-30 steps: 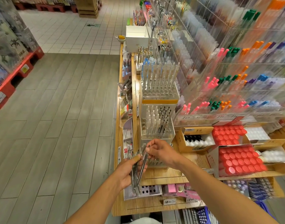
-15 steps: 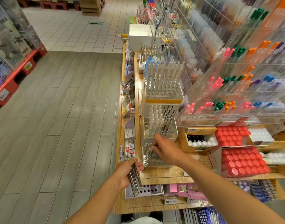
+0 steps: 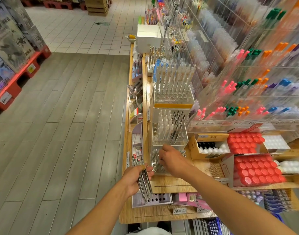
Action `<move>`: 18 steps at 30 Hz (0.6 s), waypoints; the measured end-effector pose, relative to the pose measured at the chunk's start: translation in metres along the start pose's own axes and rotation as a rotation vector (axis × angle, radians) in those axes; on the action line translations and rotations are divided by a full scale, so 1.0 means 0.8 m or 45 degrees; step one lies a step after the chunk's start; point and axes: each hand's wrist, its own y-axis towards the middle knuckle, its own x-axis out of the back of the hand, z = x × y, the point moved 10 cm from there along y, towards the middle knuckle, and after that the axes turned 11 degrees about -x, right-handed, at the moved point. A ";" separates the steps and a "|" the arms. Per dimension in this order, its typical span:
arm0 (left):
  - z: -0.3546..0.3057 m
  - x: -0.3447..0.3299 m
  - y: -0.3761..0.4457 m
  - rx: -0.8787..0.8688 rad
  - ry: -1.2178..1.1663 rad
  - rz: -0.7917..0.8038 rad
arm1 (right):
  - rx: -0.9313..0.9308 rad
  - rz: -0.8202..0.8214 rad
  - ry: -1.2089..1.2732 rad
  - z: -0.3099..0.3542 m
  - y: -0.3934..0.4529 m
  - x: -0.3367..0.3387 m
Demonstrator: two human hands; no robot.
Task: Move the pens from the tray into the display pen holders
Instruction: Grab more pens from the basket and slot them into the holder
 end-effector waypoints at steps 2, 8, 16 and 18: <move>-0.002 -0.002 -0.001 -0.012 0.015 0.027 | -0.006 -0.015 -0.010 0.004 0.004 -0.004; -0.001 -0.009 -0.004 -0.030 0.060 0.089 | -0.104 0.023 0.044 -0.003 0.013 -0.006; -0.010 -0.028 -0.012 -0.087 -0.020 0.234 | -0.459 0.325 0.918 -0.024 0.001 -0.014; -0.010 -0.032 -0.013 -0.090 -0.023 0.240 | -0.528 0.388 1.081 -0.023 -0.004 -0.016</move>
